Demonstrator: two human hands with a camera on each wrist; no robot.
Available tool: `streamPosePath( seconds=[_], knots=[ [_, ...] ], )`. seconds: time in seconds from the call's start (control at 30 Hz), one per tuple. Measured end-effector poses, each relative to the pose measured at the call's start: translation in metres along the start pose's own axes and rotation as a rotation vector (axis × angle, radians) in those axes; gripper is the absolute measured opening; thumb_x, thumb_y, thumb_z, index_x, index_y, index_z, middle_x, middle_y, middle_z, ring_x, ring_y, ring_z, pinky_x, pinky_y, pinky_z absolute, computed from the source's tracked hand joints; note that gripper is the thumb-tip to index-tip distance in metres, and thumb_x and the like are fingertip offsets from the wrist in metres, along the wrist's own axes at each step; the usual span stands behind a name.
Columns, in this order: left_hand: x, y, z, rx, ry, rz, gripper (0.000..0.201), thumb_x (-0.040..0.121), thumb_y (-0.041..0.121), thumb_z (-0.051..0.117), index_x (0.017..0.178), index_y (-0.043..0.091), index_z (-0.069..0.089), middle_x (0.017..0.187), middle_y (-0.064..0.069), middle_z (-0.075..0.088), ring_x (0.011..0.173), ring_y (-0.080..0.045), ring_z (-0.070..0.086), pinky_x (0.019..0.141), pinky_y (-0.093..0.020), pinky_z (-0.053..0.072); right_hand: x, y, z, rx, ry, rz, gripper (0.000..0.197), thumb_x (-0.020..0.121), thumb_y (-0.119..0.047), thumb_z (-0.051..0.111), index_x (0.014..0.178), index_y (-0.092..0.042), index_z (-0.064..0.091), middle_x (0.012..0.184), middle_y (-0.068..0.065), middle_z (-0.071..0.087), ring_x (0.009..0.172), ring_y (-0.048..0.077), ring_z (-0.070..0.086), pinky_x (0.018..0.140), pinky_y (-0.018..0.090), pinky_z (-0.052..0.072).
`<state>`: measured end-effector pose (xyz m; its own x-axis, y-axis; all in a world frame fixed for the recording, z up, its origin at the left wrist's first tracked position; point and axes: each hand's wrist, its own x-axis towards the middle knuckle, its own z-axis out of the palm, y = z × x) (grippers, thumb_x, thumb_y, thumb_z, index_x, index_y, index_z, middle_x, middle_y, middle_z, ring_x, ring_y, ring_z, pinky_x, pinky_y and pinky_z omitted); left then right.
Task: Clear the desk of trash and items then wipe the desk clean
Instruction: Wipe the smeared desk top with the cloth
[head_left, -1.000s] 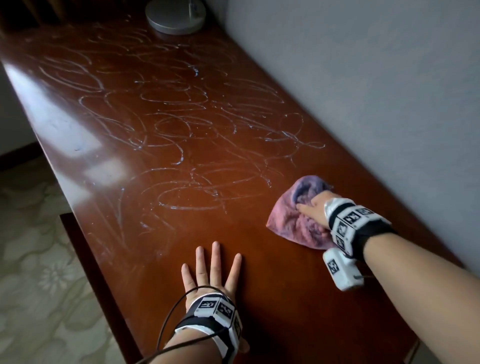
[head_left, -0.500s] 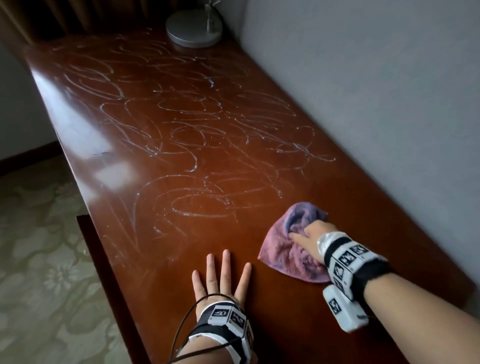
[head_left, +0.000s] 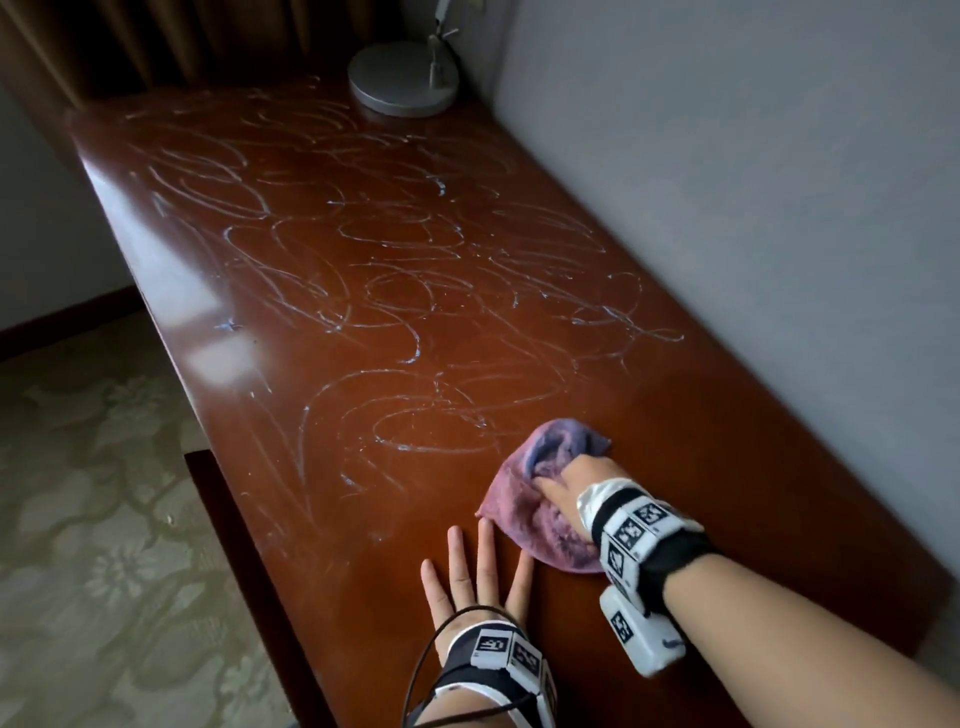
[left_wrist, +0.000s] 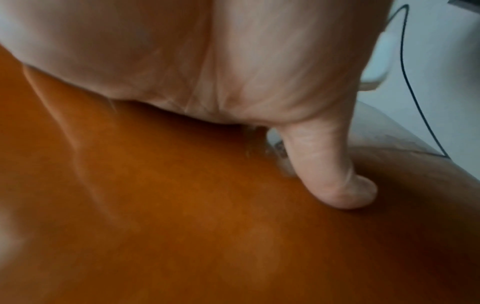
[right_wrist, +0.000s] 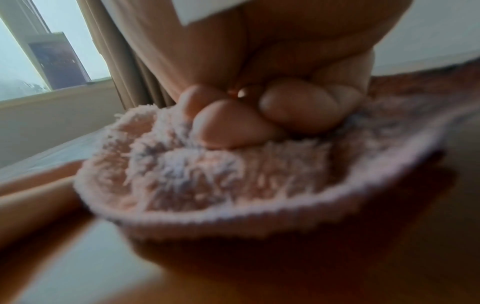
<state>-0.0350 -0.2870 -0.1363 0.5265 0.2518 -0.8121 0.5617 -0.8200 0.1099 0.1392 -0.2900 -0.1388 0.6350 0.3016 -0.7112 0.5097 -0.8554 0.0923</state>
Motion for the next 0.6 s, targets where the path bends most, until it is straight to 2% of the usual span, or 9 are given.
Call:
streamPosePath(
  seconds=[0.1, 0.17, 0.27, 0.3, 0.37, 0.4, 0.47, 0.53, 0.6],
  knots=[
    [0.006, -0.002, 0.005, -0.046, 0.017, 0.035, 0.082, 0.097, 0.024, 0.039, 0.143, 0.031, -0.029, 0.132, -0.014, -0.05, 0.119, -0.043, -0.047, 0.1, -0.069, -0.02, -0.013, 0.015, 0.003, -0.024, -0.036, 0.069, 0.066, 0.094, -0.062, 0.037, 0.121, -0.007, 0.063, 0.115, 0.016, 0.064, 0.106, 0.032, 0.061, 0.087, 0.032, 0.048],
    [0.005, -0.005, 0.006, -0.064, 0.03, 0.057, 0.089, 0.095, 0.026, 0.044, 0.14, 0.032, -0.033, 0.138, -0.015, -0.05, 0.113, -0.042, -0.05, 0.1, -0.068, -0.021, -0.008, 0.014, -0.005, -0.049, -0.029, 0.116, 0.068, 0.095, -0.061, 0.036, 0.12, -0.004, 0.063, 0.112, 0.015, 0.067, 0.105, 0.03, 0.062, 0.083, 0.03, 0.047],
    [-0.007, -0.025, 0.01, -0.027, 0.064, 0.186, 0.112, 0.083, 0.048, 0.063, 0.142, 0.03, -0.031, 0.14, -0.016, -0.048, 0.124, -0.042, -0.046, 0.102, -0.065, -0.021, 0.002, -0.015, -0.014, -0.008, 0.046, 0.184, 0.073, 0.096, -0.059, 0.034, 0.142, -0.003, 0.04, 0.136, 0.019, 0.052, 0.121, 0.032, 0.054, 0.092, 0.035, 0.046],
    [-0.012, -0.035, 0.009, -0.001, 0.087, 0.242, 0.111, 0.081, 0.05, 0.065, 0.147, 0.028, -0.022, 0.145, -0.015, -0.043, 0.131, -0.041, -0.039, 0.106, -0.062, -0.017, 0.008, -0.025, -0.011, 0.024, 0.047, 0.182, 0.074, 0.096, -0.059, 0.034, 0.148, -0.006, 0.031, 0.145, 0.018, 0.044, 0.128, 0.033, 0.048, 0.098, 0.038, 0.043],
    [-0.024, -0.062, 0.004, 0.028, 0.165, 0.34, 0.094, 0.081, 0.046, 0.065, 0.152, 0.022, 0.006, 0.156, -0.011, -0.024, 0.142, -0.035, -0.024, 0.112, -0.056, -0.01, 0.013, -0.054, -0.001, 0.048, -0.063, 0.125, 0.075, 0.095, -0.061, 0.033, 0.153, -0.015, 0.019, 0.153, 0.015, 0.031, 0.136, 0.035, 0.039, 0.105, 0.043, 0.037],
    [-0.029, -0.075, 0.0, 0.026, 0.212, 0.357, 0.084, 0.082, 0.045, 0.063, 0.149, 0.02, 0.019, 0.159, -0.009, -0.012, 0.145, -0.032, -0.017, 0.114, -0.054, -0.008, 0.011, -0.068, 0.009, 0.049, -0.123, 0.083, 0.073, 0.095, -0.062, 0.033, 0.152, -0.018, 0.021, 0.153, 0.014, 0.032, 0.135, 0.035, 0.039, 0.104, 0.043, 0.037],
    [-0.04, -0.1, -0.01, 0.042, 0.283, 0.349, 0.068, 0.085, 0.045, 0.057, 0.143, 0.019, 0.032, 0.157, -0.007, 0.014, 0.147, -0.027, -0.001, 0.116, -0.05, -0.004, -0.007, -0.083, 0.034, 0.048, -0.177, 0.018, 0.064, 0.095, -0.058, 0.04, 0.145, -0.019, 0.036, 0.144, 0.014, 0.043, 0.129, 0.033, 0.046, 0.099, 0.04, 0.04],
    [-0.046, -0.122, -0.018, 0.069, 0.313, 0.35, 0.059, 0.088, 0.045, 0.051, 0.139, 0.019, 0.038, 0.147, -0.004, 0.033, 0.141, -0.025, 0.021, 0.116, -0.043, 0.01, -0.037, -0.082, 0.052, 0.07, -0.175, 0.04, 0.063, 0.092, -0.057, 0.048, 0.139, -0.016, 0.043, 0.139, 0.016, 0.047, 0.127, 0.033, 0.048, 0.099, 0.039, 0.042],
    [-0.048, -0.138, -0.021, 0.048, 0.35, 0.351, 0.05, 0.09, 0.044, 0.047, 0.135, 0.02, 0.043, 0.136, -0.003, 0.044, 0.129, -0.026, 0.036, 0.109, -0.037, 0.027, -0.063, -0.074, 0.059, 0.135, -0.122, 0.122, 0.063, 0.091, -0.059, 0.048, 0.131, -0.011, 0.052, 0.134, 0.018, 0.053, 0.122, 0.032, 0.053, 0.098, 0.036, 0.043]
  ],
)
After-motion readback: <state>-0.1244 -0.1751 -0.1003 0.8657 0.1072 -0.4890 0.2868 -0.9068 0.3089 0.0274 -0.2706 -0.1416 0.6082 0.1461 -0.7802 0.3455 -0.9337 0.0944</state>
